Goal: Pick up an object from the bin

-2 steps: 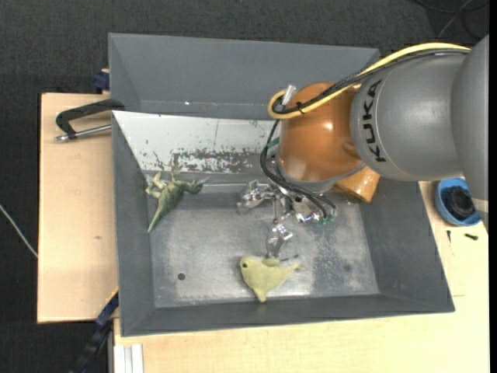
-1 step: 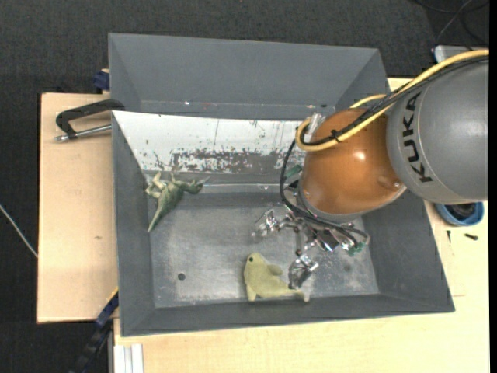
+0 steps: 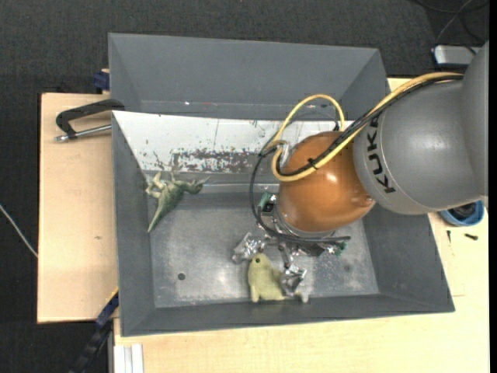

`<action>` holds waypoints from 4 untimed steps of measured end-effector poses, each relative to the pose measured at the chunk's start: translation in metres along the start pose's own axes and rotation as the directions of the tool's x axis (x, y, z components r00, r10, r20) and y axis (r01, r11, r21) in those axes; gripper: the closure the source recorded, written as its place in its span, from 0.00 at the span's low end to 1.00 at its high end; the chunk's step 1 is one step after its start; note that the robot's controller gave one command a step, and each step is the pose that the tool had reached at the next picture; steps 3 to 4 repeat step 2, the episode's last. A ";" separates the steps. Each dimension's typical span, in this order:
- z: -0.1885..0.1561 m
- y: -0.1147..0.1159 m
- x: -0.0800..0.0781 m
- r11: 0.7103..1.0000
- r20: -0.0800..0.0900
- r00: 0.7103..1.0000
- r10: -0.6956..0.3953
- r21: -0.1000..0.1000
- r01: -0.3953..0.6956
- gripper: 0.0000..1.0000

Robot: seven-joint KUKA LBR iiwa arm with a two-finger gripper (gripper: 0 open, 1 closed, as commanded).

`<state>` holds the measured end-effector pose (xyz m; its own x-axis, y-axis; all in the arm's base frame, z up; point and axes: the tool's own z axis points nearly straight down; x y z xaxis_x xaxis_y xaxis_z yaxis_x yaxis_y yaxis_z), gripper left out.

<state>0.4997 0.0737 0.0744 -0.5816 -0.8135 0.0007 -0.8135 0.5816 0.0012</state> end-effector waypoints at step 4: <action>-0.131 -0.015 0.004 0.999 0.011 0.999 -0.037 0.011 0.037 1.00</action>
Offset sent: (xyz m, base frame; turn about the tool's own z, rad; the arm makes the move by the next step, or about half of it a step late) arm 0.0000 0.0000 0.0000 0.0000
